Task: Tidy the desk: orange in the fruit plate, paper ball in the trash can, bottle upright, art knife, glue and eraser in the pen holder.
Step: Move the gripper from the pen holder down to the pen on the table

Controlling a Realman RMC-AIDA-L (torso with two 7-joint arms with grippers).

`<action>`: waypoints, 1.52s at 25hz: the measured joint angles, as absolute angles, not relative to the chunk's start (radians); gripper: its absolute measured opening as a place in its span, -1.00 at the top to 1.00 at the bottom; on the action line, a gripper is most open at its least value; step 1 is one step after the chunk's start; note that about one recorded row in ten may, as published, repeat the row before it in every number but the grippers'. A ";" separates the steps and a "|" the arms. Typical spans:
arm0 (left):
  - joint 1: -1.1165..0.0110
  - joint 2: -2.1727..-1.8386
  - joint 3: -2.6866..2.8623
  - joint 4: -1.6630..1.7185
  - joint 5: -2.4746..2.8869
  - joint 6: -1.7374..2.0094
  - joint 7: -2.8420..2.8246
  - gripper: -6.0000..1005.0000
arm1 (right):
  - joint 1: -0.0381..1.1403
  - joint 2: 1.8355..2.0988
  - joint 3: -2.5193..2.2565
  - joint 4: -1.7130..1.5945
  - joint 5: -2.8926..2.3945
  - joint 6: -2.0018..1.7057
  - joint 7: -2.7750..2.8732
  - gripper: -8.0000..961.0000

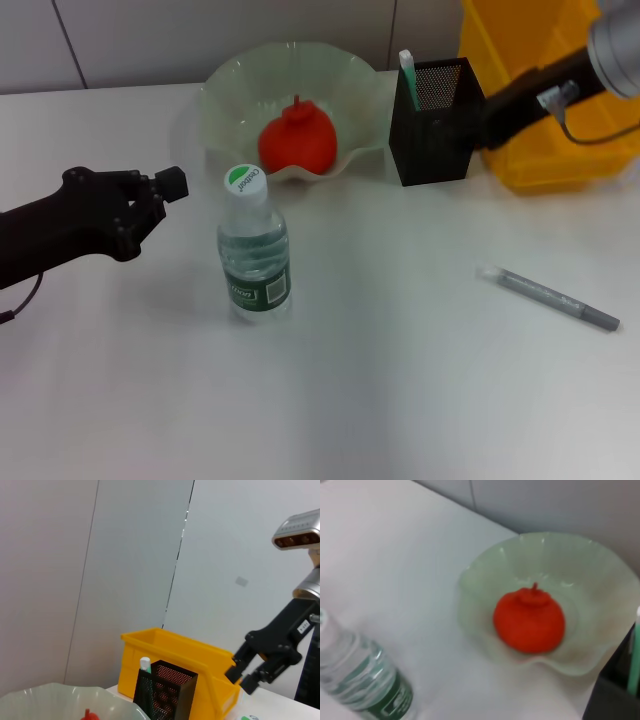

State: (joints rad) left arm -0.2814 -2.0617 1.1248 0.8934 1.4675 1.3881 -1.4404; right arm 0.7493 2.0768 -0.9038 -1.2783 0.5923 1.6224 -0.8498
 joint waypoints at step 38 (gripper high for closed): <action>-0.288 -2.062 1.121 0.890 1.478 1.402 -1.437 0.85 | 0.655 2.029 -0.981 -1.200 0.509 1.796 -0.818 0.19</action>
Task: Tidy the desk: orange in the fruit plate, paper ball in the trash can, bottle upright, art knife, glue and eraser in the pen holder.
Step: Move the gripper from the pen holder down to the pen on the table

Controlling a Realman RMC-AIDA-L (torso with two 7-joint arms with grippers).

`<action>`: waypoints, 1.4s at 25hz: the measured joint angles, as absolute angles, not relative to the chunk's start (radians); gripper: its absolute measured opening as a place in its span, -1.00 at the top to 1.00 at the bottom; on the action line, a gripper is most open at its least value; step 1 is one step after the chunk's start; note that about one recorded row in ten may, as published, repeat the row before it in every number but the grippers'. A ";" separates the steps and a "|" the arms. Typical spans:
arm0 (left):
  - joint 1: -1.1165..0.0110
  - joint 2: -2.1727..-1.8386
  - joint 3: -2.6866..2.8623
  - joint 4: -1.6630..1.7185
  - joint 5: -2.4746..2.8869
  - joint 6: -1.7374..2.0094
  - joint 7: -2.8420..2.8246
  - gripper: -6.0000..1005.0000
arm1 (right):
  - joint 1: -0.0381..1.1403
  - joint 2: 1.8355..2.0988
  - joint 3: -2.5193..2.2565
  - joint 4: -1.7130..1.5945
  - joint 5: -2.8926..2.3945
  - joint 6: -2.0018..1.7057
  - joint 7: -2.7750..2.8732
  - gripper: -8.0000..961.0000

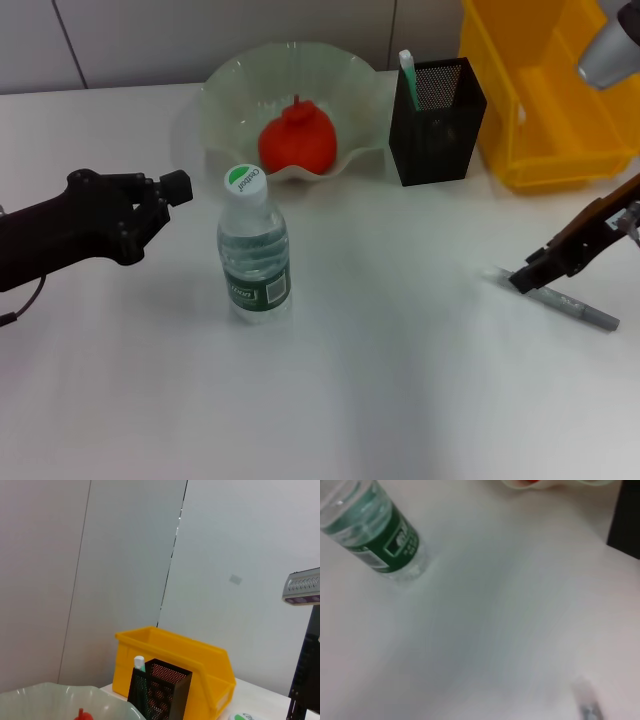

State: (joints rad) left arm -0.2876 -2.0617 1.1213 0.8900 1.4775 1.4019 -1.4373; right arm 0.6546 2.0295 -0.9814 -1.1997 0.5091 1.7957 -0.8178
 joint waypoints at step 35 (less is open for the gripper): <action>-0.278 -2.063 1.122 0.874 1.479 1.404 -1.428 0.85 | 0.740 1.995 -0.988 -0.983 0.388 1.622 -1.062 0.26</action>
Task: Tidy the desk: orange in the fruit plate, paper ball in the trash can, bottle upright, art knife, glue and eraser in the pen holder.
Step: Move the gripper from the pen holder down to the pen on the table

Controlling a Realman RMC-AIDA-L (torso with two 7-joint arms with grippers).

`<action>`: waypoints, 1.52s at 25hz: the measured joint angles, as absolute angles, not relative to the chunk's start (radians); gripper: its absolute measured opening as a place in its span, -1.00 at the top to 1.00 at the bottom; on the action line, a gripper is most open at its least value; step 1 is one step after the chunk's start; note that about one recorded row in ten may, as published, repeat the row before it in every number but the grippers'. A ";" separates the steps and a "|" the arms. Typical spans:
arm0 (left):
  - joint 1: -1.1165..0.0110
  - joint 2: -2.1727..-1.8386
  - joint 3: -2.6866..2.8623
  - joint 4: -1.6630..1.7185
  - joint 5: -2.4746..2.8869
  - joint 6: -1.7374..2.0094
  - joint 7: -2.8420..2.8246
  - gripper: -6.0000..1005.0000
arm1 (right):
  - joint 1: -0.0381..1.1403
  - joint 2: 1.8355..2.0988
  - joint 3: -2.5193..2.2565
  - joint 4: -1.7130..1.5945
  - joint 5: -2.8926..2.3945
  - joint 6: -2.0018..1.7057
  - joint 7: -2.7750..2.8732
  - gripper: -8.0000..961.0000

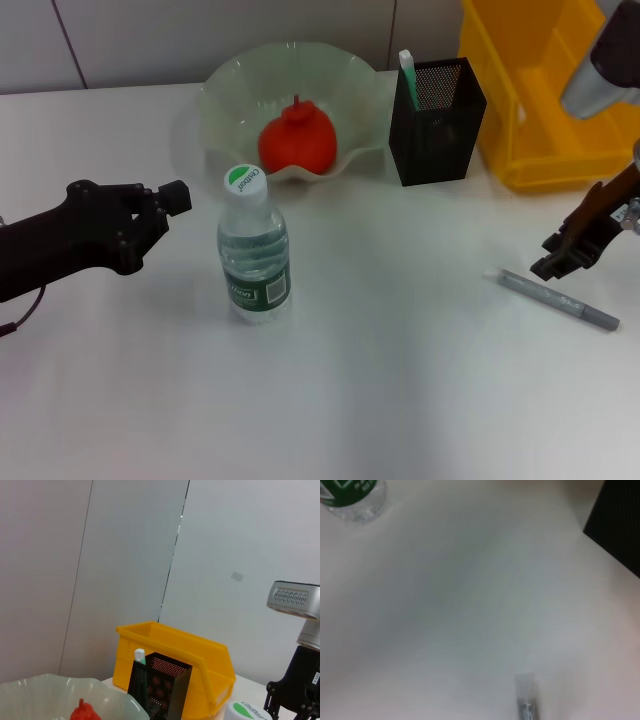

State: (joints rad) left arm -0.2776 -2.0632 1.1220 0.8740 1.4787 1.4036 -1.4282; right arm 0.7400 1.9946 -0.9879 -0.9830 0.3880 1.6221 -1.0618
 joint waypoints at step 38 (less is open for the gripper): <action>-0.274 -2.063 1.121 0.874 1.479 1.412 -1.427 0.84 | 0.792 2.003 -1.000 -0.828 0.388 1.528 -1.115 0.33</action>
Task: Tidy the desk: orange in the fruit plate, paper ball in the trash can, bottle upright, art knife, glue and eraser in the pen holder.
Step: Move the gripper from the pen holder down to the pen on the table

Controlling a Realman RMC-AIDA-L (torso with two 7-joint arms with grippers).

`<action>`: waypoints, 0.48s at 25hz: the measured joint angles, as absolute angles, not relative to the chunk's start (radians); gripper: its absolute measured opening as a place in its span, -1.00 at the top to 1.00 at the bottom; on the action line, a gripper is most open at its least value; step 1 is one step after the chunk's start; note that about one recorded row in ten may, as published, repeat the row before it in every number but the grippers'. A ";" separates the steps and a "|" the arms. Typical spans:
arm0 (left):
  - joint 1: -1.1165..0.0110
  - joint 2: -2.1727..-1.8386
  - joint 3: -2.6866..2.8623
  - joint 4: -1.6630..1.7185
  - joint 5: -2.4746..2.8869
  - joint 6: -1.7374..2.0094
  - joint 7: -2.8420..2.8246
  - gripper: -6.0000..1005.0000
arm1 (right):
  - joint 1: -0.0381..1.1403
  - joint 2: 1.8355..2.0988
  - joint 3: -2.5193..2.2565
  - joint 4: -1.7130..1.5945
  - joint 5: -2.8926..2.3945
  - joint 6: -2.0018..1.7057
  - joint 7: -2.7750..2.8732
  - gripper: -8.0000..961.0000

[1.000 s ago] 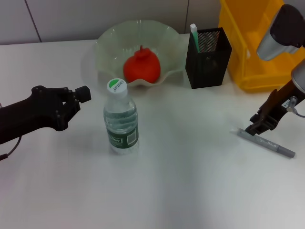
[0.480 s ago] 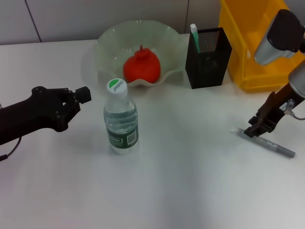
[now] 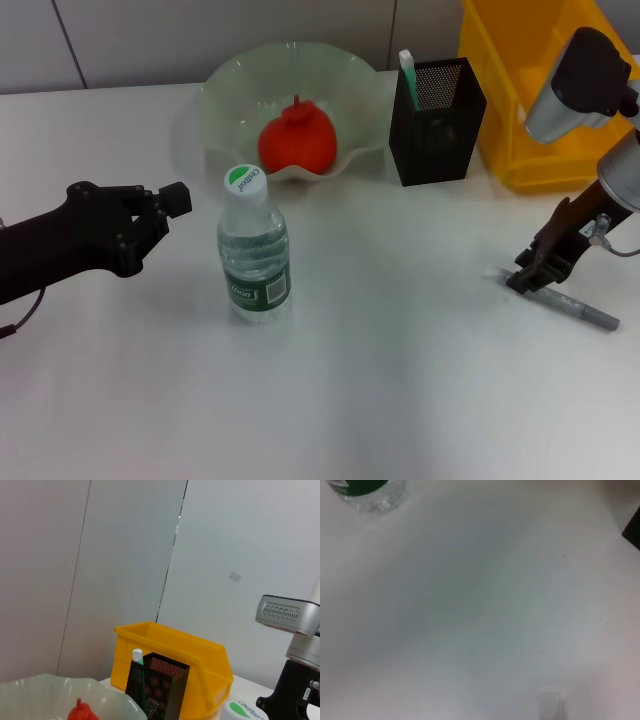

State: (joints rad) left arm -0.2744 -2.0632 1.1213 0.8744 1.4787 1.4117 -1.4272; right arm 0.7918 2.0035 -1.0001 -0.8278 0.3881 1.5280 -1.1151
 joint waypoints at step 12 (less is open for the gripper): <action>-0.268 -2.063 1.121 0.874 1.479 1.413 -1.425 0.84 | 0.799 2.008 -1.000 -0.824 0.388 1.518 -1.115 0.35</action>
State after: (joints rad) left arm -0.2678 -2.0632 1.1213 0.8743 1.4787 1.4129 -1.4252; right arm 0.7988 2.0084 -1.0001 -0.8245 0.3881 1.5182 -1.1153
